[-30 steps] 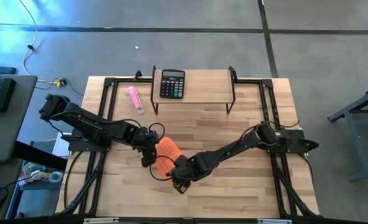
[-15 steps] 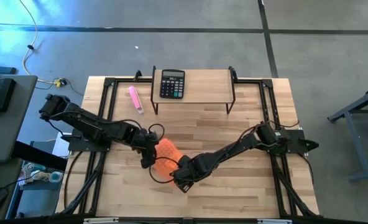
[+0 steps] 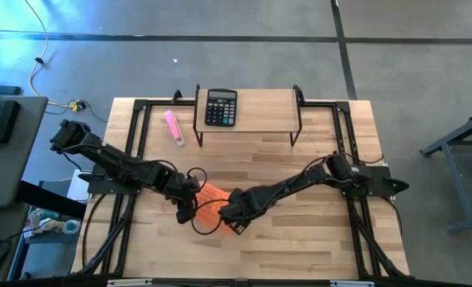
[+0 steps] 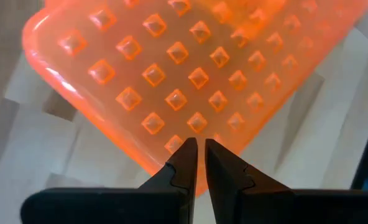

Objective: Pack school essentials
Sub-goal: Close the supply box

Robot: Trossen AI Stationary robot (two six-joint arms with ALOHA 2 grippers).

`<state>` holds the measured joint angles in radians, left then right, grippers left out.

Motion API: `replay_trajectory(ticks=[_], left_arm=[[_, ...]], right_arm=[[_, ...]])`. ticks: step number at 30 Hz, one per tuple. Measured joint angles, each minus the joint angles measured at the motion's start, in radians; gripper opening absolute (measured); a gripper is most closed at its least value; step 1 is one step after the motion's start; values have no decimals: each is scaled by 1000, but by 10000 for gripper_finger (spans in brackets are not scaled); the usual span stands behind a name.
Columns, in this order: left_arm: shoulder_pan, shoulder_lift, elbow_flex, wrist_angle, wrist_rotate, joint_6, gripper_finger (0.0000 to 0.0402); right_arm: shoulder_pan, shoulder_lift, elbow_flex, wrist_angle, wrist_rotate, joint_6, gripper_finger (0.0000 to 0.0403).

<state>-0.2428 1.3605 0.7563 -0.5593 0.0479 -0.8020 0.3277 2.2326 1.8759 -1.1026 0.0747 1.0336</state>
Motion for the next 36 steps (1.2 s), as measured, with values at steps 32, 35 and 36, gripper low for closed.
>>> replay_trajectory(ticks=[32,35,36], left_arm=[[-107,2,-2,81,-16,-164,26],[-107,2,-2,81,-17,-164,26],[-107,2,-2,81,-18,-159,26]], right_arm=[[-75,-38,0,-170,33,-61,204],[-59,-78,0,-172,59,-15,204],[-54,-95,0,-176,72,0,204]])
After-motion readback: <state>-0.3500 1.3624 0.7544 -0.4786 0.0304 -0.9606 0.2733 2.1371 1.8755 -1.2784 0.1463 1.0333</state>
